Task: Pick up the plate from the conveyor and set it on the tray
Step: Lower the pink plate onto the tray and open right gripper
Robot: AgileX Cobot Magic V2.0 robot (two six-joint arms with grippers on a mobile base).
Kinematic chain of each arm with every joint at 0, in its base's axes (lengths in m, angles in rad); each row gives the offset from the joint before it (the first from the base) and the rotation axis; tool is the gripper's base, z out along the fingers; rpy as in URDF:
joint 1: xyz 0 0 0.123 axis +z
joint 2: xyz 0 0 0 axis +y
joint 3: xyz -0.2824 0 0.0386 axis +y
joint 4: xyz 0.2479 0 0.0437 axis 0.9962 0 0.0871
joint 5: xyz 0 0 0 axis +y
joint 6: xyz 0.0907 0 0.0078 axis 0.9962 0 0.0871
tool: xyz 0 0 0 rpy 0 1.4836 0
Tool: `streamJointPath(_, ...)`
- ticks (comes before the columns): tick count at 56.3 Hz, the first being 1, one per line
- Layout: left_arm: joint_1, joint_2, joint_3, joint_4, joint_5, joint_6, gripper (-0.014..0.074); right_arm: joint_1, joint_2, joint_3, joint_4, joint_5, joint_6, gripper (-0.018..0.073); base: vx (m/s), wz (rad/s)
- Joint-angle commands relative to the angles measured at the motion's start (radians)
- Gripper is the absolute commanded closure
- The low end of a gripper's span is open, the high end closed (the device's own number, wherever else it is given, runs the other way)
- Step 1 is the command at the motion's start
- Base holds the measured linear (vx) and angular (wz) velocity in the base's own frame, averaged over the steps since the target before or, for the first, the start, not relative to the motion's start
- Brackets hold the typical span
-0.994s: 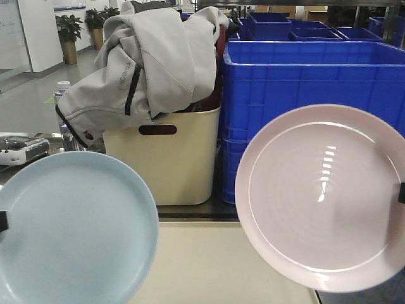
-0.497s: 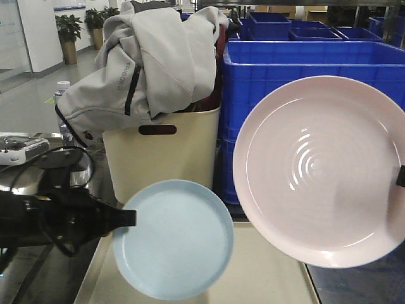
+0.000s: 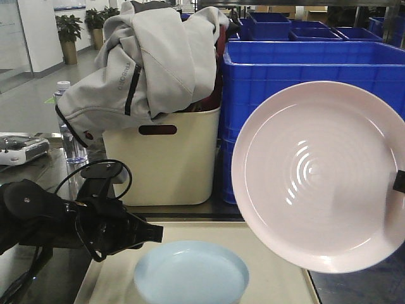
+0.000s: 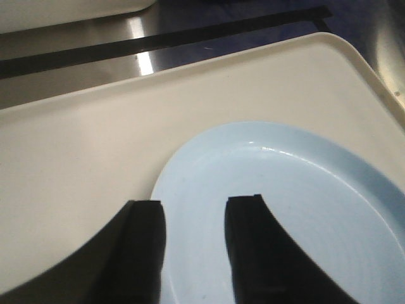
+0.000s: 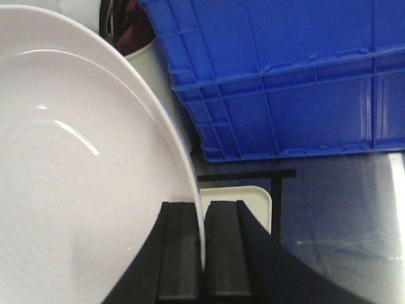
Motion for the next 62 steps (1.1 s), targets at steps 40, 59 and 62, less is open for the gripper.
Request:
streamJointPath(40, -0.002, -0.500, -0.036, 0.135, -0.128, -0.002, 0.0603, 0.151, 0.671, -0.035, 0.535, -0.201, -0.371, 0.0554, 0.00, 0.00)
streamJointPath(59, -0.002, -0.503, -0.035, 0.133, -0.108, -0.026, 0.0596, 0.149, 0.689, -0.035, 0.556, -0.187, -0.419, 0.0149, 0.00, 0.00)
streamJointPath(62, -0.002, -0.503, -0.035, 0.133, -0.105, -0.026, 0.0596, 0.149, 0.686, -0.035, 0.556, -0.194, -0.421, 0.0080, 0.00, 0.00)
